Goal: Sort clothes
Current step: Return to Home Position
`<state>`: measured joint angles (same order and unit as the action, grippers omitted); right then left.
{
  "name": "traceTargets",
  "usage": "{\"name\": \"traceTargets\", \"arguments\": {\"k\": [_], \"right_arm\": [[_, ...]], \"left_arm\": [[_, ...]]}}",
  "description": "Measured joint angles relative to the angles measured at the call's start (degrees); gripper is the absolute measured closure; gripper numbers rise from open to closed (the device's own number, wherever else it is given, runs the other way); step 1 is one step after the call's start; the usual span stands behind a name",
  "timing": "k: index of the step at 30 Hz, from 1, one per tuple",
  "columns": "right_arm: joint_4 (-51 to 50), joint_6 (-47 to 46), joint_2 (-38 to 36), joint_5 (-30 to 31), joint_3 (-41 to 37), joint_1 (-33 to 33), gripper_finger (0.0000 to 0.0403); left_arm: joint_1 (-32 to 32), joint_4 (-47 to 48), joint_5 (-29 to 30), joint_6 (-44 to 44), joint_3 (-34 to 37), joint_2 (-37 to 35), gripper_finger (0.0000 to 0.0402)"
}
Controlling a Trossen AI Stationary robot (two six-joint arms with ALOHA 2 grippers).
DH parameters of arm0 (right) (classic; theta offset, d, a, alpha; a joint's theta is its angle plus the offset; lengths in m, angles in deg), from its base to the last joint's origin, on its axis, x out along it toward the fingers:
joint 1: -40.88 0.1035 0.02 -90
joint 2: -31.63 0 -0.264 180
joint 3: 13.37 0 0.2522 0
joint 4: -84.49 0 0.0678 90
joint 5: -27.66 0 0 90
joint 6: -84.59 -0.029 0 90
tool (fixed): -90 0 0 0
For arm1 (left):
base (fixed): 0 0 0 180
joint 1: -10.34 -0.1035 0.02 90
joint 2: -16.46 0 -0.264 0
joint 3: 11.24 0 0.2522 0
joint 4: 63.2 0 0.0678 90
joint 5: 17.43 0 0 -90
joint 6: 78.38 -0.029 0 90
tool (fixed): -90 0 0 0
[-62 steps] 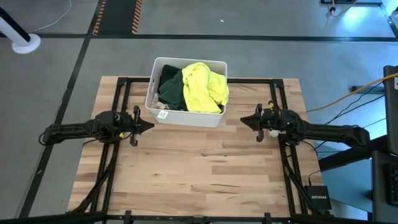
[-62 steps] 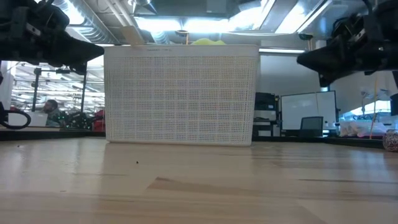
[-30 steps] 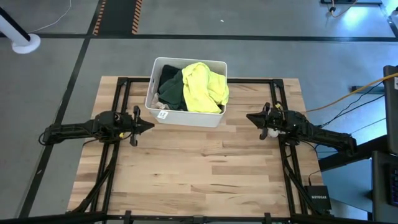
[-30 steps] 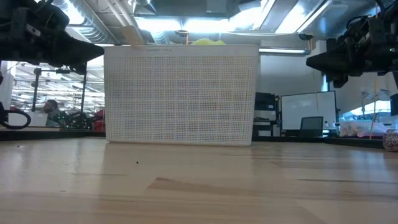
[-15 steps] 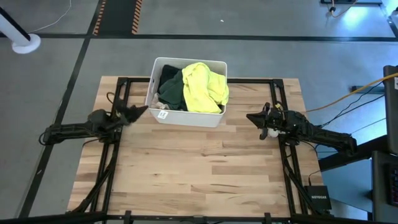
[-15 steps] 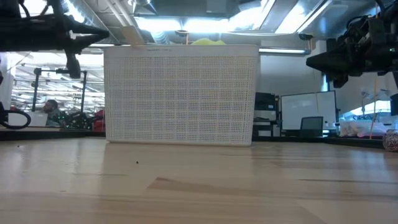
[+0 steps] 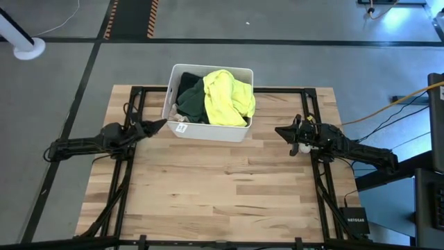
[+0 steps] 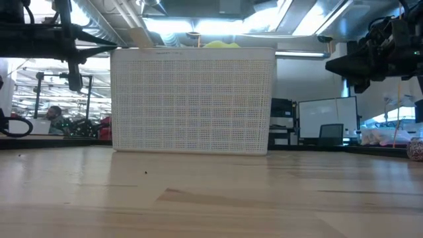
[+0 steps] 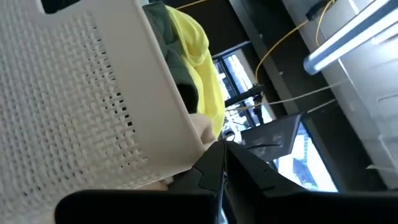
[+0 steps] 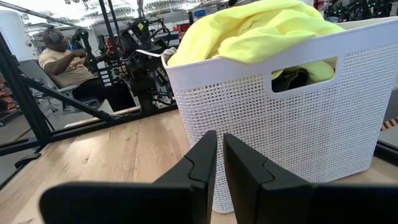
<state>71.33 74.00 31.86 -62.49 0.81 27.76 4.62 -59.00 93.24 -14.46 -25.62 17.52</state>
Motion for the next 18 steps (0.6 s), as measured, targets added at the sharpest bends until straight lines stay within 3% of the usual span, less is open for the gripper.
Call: {"name": "traceTargets", "arguments": {"k": [18], "right_arm": [[0.0,0.0,0.0,0.0,0.0,0.0,0.0356]], "left_arm": [[0.0,-0.2,-0.1,-11.9,0.1,0.0,0.0389]]}}
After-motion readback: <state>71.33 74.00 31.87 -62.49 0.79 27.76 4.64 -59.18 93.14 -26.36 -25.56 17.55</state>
